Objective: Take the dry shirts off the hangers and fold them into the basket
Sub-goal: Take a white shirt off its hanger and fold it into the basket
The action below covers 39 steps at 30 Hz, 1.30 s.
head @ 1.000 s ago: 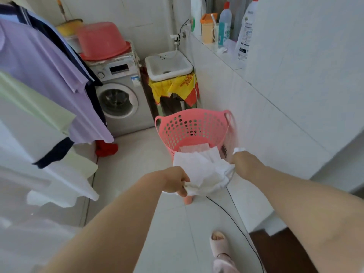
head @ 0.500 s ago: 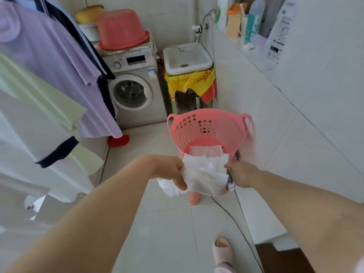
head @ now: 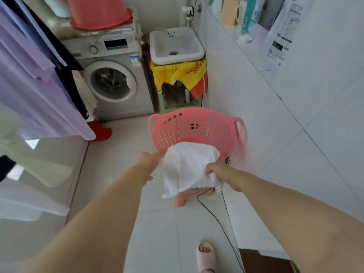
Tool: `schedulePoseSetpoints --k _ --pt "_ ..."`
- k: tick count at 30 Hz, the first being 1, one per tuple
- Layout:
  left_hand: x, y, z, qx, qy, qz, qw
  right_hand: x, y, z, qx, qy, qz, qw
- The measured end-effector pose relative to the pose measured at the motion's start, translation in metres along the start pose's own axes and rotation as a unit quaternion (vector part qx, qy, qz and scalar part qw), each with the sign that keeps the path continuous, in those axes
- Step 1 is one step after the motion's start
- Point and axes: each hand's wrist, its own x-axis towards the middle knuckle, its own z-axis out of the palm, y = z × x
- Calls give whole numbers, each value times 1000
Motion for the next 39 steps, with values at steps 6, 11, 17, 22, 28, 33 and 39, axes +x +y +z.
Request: schedulePoseSetpoints --k 6,11,17,22,28,33,39 --pt "16 -14 38 52 -110 -78 990 26 -11 -24 27 -16 59 998" --pt "24 -5 38 -19 -89 -35 995 19 -32 -32 83 1 53 995" --pt "14 1 21 41 -83 -20 996 21 -13 -32 -10 13 113 993" --pt "0 -1 21 222 -200 23 954 19 -16 -23 -117 9 3 993" --pt "0 7 33 485 -72 197 849 19 -17 -22 -423 54 -70 902" --pt "-3 48 11 450 -22 278 848 10 -46 -45 -458 209 -156 850" --pt "-46 110 -10 40 -80 231 969 -8 -108 -61 -313 342 -262 846"
